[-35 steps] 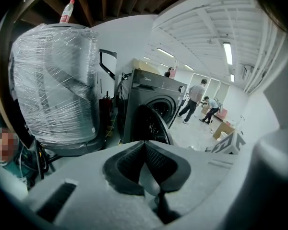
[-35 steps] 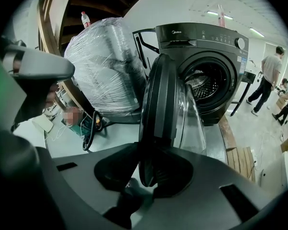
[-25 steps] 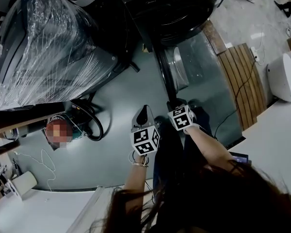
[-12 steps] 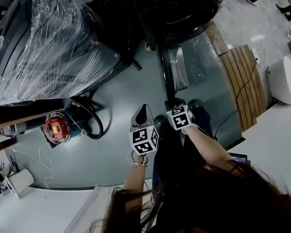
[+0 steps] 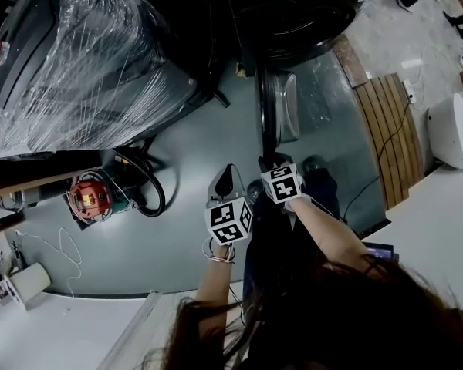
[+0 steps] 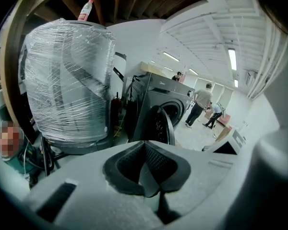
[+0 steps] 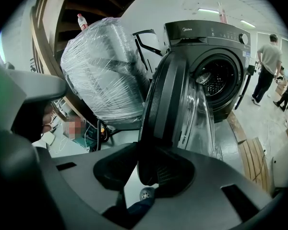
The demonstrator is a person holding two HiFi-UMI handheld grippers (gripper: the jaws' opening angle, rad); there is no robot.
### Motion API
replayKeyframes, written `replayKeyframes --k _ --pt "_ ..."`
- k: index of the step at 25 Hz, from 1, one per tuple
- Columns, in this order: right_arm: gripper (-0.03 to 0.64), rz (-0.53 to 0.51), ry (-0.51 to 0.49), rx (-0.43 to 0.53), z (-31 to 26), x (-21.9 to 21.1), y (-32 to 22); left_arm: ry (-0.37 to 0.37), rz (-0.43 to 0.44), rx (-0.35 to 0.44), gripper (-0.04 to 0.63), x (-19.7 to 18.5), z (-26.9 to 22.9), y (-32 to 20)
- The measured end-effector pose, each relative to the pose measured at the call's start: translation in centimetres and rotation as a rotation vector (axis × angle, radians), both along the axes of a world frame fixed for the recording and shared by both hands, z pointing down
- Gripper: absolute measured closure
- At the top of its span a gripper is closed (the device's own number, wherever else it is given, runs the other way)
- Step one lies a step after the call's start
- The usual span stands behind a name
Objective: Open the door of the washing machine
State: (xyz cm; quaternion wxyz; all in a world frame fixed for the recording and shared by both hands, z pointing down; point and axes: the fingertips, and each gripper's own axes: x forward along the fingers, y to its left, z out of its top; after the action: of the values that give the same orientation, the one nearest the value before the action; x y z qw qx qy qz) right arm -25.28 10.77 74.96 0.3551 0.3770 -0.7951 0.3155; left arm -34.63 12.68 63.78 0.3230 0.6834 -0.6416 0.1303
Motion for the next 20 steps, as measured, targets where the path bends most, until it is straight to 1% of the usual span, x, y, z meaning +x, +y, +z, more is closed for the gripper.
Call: replayKeyframes --k 10,20 --pt "0.512 0.019 -0.017 -0.001 0.6 -3.4 -0.1 0.009 -0.032 -0.006 0.583 -3.0 0.4 0.9" --pt "0.506 0.049 -0.037 -0.035 0.7 -7.1 -0.3 0.018 -0.074 -0.004 0.583 -6.5 0.8 0.8"
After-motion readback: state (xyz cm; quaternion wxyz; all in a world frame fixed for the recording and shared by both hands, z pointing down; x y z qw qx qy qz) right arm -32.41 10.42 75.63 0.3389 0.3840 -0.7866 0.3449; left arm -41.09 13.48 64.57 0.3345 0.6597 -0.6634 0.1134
